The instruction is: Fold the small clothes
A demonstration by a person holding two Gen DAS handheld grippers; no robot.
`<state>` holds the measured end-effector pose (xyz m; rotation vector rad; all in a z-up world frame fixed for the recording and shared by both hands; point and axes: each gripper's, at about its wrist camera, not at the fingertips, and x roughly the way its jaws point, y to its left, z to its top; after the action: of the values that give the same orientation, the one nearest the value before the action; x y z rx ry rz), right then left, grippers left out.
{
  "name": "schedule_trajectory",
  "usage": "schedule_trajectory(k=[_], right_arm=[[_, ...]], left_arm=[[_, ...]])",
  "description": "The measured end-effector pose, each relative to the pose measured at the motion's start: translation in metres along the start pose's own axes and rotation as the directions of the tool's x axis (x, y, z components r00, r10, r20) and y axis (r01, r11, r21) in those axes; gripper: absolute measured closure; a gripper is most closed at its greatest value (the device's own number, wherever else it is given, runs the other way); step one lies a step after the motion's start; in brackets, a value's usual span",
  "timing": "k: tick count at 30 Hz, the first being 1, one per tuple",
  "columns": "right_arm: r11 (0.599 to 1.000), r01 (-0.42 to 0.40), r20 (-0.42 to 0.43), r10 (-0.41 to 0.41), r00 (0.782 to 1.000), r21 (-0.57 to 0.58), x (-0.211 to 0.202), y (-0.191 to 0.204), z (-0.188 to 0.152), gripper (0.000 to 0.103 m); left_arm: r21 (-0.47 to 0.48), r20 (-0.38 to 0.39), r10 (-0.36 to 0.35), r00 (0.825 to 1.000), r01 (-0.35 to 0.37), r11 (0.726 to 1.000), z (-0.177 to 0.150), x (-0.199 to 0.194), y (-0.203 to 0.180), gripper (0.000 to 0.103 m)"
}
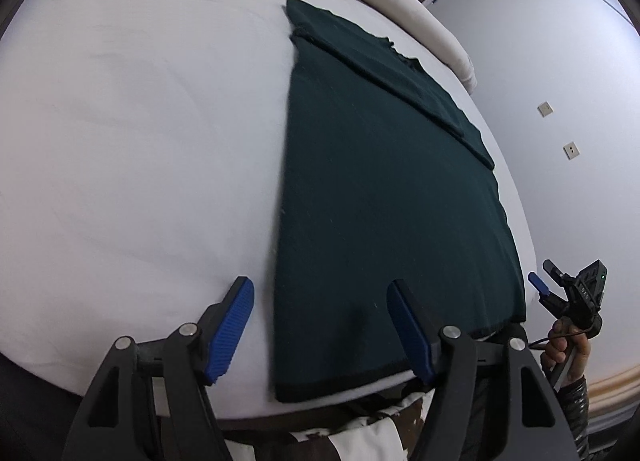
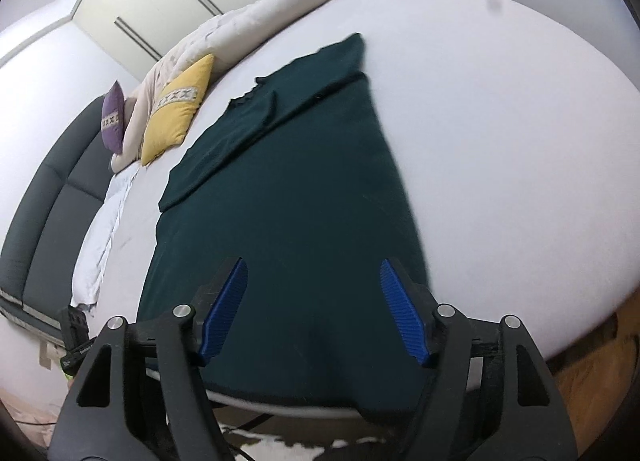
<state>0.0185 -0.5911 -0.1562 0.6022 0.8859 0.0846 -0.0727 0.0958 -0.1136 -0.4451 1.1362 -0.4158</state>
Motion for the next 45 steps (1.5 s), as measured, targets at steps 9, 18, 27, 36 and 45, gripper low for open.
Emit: schedule_trajectory(k=[9, 18, 27, 36, 45], right_arm=[[0.995, 0.07, -0.07, -0.066, 0.995, 0.064, -0.025, -0.048, -0.011, 0.039], [0.993, 0.106, -0.224, -0.092, 0.97, 0.047, -0.003, -0.055, -0.02, 0.054], [0.992, 0.063, -0.3, -0.028, 0.954, 0.108, 0.002, -0.064, -0.031, 0.061], [0.985, -0.007, -0.244, 0.05, 0.968, 0.174, -0.008, -0.07, -0.043, 0.096], [0.97, -0.138, -0.09, 0.158, 0.983, 0.199, -0.043, -0.057, -0.025, 0.097]], left_arm=[[-0.039, -0.038, -0.017, 0.999, 0.015, 0.999, -0.006, 0.005, 0.008, 0.086], [-0.031, -0.047, -0.018, 0.999, 0.016, 0.999, -0.012, 0.005, 0.005, 0.095], [-0.022, -0.047, -0.02, 0.999, 0.019, 1.0, -0.015, 0.0, 0.006, 0.096], [-0.019, -0.04, -0.029, 0.999, 0.029, 0.999, -0.016, -0.006, 0.006, 0.097], [-0.05, 0.01, -0.119, 0.993, 0.119, 0.992, -0.008, -0.027, 0.002, 0.097]])
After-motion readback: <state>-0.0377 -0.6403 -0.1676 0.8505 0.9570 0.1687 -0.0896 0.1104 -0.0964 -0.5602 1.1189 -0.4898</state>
